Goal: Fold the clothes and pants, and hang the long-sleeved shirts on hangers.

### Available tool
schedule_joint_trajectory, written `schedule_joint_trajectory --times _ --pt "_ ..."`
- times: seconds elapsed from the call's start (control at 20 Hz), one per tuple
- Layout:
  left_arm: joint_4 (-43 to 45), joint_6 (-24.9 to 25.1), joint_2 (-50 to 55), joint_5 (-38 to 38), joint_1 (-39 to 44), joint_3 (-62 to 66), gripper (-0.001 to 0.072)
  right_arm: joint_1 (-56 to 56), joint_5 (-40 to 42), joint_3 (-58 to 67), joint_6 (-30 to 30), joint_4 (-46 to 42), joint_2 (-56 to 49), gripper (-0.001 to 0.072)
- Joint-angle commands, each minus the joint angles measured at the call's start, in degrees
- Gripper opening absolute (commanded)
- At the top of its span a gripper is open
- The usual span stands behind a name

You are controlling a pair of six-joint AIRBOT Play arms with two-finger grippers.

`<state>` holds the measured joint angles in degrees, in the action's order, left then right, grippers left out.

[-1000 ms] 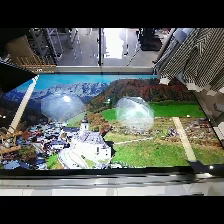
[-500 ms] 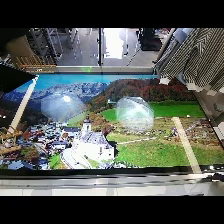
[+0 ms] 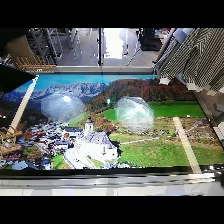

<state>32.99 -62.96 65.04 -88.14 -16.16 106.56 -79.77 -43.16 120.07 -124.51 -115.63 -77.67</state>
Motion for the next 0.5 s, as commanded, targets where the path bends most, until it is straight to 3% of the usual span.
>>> schedule_joint_trajectory --times 0.0,0.1,0.15,0.25,0.3,0.45 --pt "0.0 -0.02 0.0 -0.02 -0.02 -0.02 0.038 -0.17 -1.07 -0.02 13.05 9.81 0.52 0.0396" --pt "-0.02 -0.02 -0.02 -0.13 -0.02 -0.02 0.038 -0.2 -0.85 -0.17 13.66 10.97 2.01 0.0211" --pt "-0.02 -0.02 -0.02 -0.52 -0.02 -0.02 0.038 -0.2 0.0 -0.46 13.6 10.86 3.06 0.0262" --pt "-0.02 -0.02 0.0 -0.61 -0.02 -0.02 0.038 -0.17 1.36 -0.68 13.6 13.62 4.98 0.0619" --pt "-0.02 -0.02 0.0 -0.63 -0.02 -0.02 0.038 -0.17 2.6 -0.68 13.66 16.92 5.95 0.0705" --pt "0.0 -0.02 0.0 -0.63 -0.02 -0.02 0.0381 -0.17 5.2 -0.68 14.25 24.7 9.57 0.0704"
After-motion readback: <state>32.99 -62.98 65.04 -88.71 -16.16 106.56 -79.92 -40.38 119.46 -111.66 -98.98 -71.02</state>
